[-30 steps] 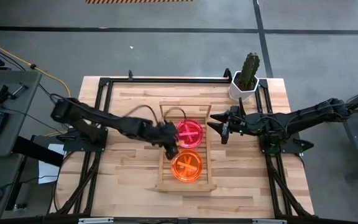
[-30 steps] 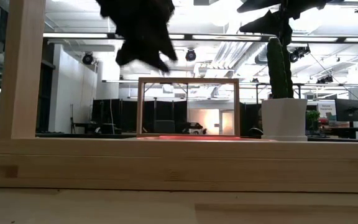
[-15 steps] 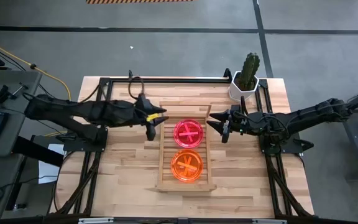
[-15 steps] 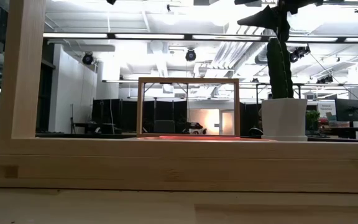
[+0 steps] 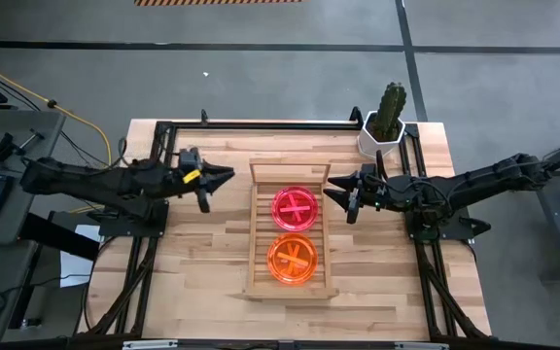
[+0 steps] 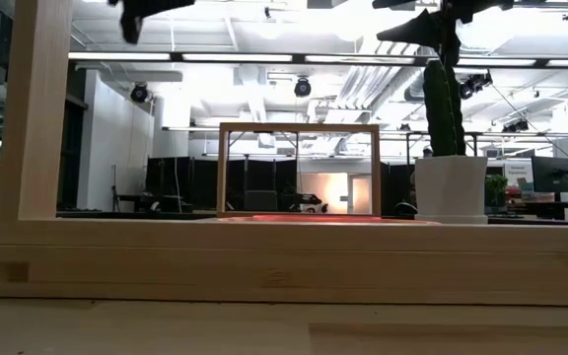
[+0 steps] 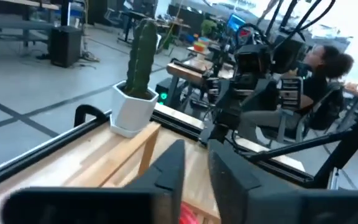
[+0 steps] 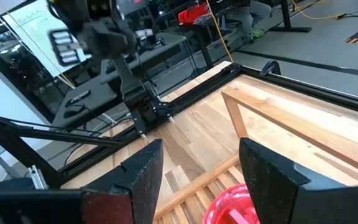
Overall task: Place and stack plates onto a shelf
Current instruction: Return to Home Position
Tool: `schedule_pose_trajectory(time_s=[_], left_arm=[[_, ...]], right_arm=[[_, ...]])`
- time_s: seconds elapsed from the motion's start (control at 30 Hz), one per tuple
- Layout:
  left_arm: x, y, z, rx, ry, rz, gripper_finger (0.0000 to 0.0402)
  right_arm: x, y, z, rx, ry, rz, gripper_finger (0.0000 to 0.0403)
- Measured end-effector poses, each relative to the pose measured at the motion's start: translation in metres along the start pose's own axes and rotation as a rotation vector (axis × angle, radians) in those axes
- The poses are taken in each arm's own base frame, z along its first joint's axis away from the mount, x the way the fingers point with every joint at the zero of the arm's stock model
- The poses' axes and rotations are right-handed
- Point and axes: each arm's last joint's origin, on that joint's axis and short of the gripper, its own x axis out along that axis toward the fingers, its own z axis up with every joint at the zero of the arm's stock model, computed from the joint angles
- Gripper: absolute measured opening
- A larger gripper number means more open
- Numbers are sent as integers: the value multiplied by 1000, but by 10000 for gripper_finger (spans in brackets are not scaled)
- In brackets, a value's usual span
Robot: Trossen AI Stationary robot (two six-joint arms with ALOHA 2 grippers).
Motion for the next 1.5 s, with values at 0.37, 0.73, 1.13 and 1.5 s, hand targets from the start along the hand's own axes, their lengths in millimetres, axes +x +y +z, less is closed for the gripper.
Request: schedule_pose_trajectory(time_s=[0.37,0.73,1.13,1.5], left_arm=[[-32,35,-64,-134,-89,-25,2],[-49,55,-101,-196,-186,-51,0],[-62,66,-115,-206,-208,-45,0],[-64,66,-115,-206,-213,-45,1]], right_arm=[[0,0,0,0,0,0,195],[0,0,0,0,0,0,195],[-11,-4,5,-4,8,-4,195],[-46,-20,12,-33,73,-31,195]])
